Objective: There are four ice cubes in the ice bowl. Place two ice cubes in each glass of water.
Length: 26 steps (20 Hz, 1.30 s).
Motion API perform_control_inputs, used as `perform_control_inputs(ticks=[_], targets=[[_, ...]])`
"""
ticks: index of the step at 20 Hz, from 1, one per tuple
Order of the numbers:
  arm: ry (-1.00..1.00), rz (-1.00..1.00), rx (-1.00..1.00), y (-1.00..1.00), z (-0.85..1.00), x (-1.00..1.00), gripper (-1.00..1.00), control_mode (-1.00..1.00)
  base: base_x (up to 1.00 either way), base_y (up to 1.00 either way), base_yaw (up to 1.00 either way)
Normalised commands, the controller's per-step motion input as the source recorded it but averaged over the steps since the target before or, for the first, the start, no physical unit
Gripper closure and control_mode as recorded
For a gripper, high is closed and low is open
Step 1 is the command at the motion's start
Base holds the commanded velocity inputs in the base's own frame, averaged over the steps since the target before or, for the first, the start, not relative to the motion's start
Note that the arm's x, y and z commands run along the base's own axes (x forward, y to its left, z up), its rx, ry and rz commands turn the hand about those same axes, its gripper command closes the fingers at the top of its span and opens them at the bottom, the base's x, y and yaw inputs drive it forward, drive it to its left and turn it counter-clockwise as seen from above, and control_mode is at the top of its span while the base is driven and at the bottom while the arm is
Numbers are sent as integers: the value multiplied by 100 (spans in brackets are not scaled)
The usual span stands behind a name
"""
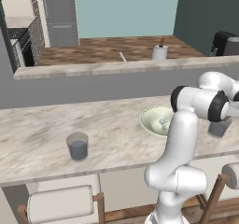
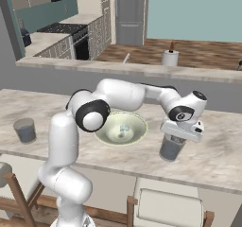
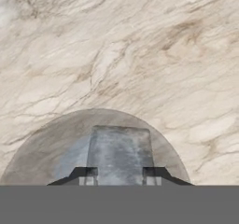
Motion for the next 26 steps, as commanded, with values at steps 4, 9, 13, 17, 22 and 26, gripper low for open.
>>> perform_control_inputs(ticks=[4,9,13,17,22,26], targets=[[0,-6,-7,24,0,0,-100,-100,0,0,0],[-3,-7,-6,13,0,0,-100,-100,0,0,0],[-3,-6,-7,11,0,0,-100,-100,0,0,0],[-4,-5,-5,3,2,-1,-100,-100,0,0,0],[-5,-4,-7,14,0,-1,100,-100,0,0,0],[-4,-4,-8,18,3,-1,100,-100,0,0,0]])
